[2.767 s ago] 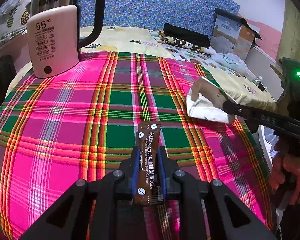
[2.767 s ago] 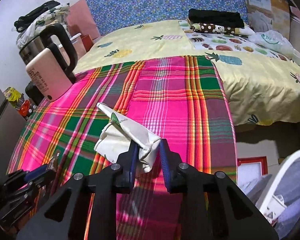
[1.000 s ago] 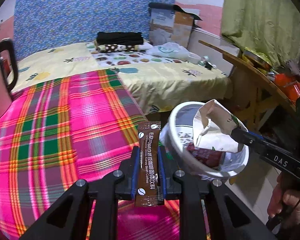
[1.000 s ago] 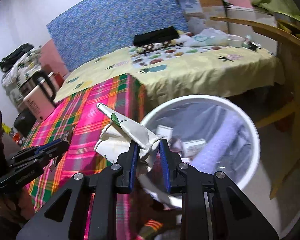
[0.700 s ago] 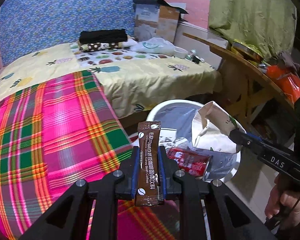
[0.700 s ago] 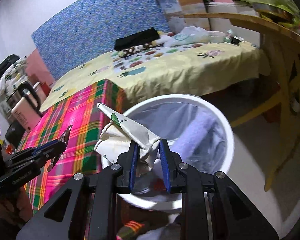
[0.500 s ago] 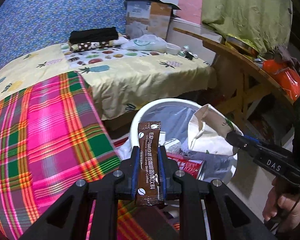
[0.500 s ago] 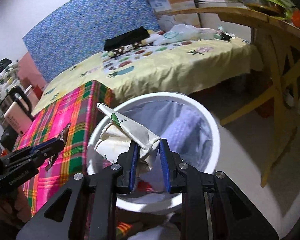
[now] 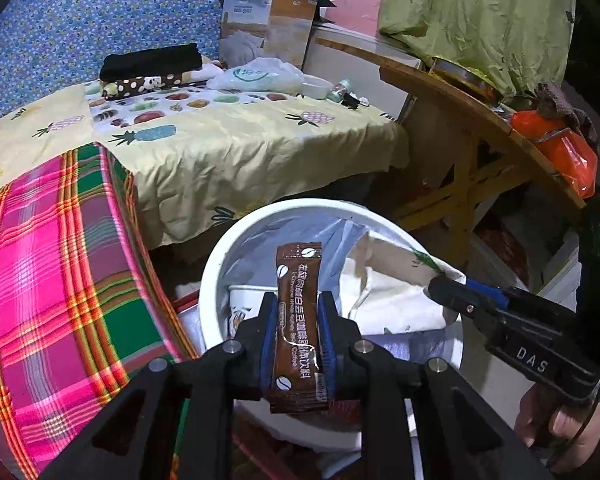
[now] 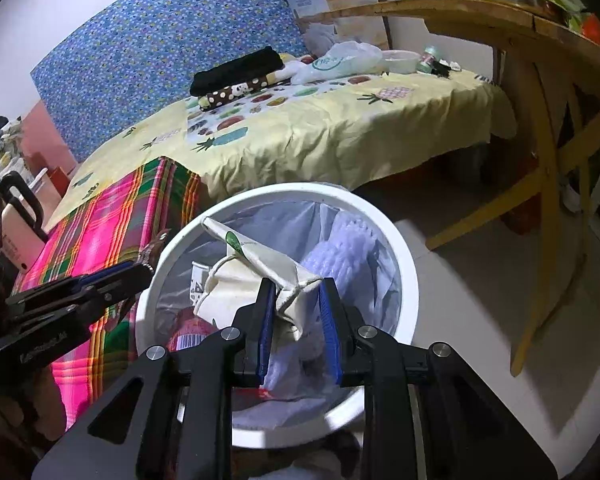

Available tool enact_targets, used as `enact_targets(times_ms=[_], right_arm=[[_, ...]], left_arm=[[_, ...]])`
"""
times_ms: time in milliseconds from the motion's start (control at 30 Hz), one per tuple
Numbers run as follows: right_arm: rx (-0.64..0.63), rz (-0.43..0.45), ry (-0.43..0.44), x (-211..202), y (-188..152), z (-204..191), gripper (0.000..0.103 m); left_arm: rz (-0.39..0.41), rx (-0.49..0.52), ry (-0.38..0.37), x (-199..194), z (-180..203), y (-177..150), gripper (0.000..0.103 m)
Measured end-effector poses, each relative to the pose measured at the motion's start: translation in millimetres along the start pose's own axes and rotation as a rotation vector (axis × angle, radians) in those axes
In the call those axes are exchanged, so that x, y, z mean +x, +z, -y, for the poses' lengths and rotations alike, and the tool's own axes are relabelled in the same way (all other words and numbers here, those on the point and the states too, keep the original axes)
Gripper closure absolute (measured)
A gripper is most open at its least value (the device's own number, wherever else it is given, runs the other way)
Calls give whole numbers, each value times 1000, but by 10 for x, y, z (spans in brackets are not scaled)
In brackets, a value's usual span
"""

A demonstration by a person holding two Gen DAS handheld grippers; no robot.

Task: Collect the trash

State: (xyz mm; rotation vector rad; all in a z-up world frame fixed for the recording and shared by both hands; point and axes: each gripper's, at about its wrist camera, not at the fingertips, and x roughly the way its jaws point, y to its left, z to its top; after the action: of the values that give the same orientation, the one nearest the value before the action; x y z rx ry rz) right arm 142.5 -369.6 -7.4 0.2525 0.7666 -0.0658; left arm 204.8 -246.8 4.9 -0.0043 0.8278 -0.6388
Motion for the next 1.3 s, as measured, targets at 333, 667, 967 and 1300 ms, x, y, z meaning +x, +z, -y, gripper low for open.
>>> enact_targets(times_ms=[333, 667, 967, 1300], right_arm=[[-34, 47, 7, -76, 39, -26, 77], [-56, 63, 29, -236, -13, -126, 77], [-111, 55, 71, -399, -162, -395, 76], [-195, 62, 119, -615, -377, -692, 77]], left_arm=[[26, -24, 0, -118, -70, -19, 57], [48, -16, 38, -404, -99, -166, 54], [85, -16, 106, -765, -109, -393, 54], [128, -35, 195, -1175, -157, -740, 54]])
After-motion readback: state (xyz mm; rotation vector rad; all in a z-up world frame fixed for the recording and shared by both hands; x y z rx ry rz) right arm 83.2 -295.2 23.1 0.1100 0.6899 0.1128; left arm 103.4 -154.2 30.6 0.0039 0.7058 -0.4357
